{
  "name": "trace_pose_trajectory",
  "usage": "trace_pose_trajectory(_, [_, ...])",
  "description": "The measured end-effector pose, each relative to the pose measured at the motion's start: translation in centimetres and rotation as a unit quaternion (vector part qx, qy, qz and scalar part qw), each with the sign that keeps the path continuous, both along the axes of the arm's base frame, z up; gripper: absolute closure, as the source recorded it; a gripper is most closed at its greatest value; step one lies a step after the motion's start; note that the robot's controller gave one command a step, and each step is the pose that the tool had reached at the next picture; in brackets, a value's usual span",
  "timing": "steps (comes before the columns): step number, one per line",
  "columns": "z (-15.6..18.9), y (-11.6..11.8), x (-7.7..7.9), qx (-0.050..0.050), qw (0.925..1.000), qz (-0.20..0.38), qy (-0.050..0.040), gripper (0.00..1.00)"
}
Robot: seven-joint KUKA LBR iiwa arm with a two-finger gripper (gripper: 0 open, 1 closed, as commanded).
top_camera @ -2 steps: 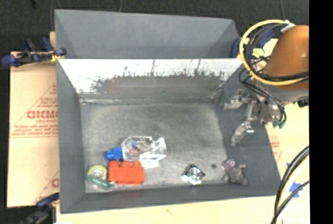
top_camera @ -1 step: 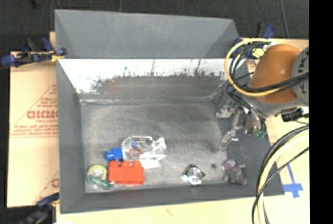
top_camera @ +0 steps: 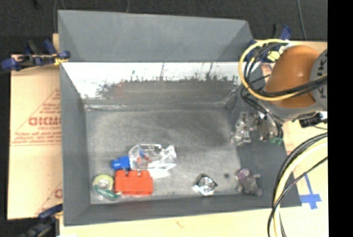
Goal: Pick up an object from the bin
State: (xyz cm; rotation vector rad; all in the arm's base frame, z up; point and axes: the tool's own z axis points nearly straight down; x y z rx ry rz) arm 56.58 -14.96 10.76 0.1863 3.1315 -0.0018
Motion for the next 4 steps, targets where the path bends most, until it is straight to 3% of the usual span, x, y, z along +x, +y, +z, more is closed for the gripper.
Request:
trace_pose_trajectory(1, [12.0,1.1,4.3,-0.001,0.9999,0.008,-0.0052,1.00])
trace_pose_trajectory(2, [4.8,2.2,4.5,0.001,0.9991,0.041,0.0028,1.00])
trace_pose_trajectory(3, [14.8,4.8,0.0,0.000,0.9992,0.040,-0.0033,1.00])
trace_pose_trajectory(4, [6.3,4.1,-1.6,0.001,0.9964,0.085,0.0043,1.00])
